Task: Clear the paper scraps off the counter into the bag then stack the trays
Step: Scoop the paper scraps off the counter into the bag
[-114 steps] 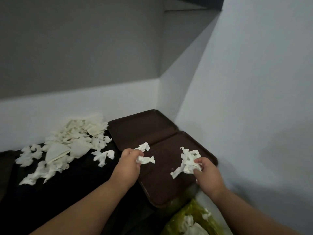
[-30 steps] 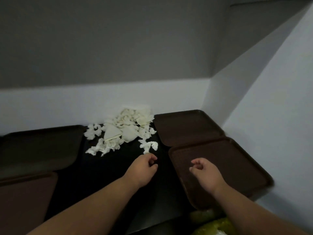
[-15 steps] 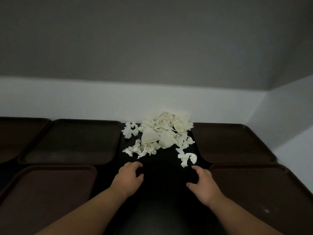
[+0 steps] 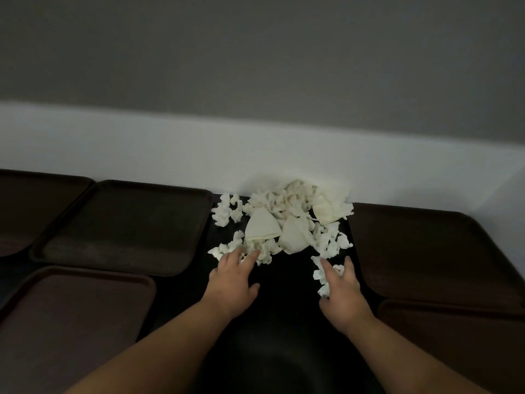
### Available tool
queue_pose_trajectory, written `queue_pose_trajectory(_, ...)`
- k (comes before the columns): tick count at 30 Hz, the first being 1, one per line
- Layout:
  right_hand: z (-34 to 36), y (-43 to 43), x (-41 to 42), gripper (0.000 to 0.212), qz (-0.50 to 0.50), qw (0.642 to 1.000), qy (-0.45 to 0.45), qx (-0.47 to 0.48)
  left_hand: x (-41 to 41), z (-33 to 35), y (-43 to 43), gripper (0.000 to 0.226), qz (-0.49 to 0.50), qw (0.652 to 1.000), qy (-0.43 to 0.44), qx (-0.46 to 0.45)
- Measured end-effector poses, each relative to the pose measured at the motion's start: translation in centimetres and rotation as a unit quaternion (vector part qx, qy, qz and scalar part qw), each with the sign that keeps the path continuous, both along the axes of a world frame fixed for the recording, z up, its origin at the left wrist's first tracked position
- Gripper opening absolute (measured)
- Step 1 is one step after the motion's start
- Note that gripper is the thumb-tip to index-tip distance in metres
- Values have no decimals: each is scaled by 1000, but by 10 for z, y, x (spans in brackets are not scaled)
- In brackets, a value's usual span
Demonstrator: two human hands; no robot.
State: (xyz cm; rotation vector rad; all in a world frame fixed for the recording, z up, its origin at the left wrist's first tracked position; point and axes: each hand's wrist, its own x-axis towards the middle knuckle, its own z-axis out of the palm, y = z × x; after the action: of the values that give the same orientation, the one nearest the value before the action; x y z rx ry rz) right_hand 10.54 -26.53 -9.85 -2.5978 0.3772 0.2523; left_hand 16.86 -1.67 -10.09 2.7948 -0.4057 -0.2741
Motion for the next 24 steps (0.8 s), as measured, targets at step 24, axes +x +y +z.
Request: queue_pose_trajectory(24, -32, 16, 1, 49, 129, 985, 20, -113, 16, -21, 12, 32, -54, 995, 42, -70)
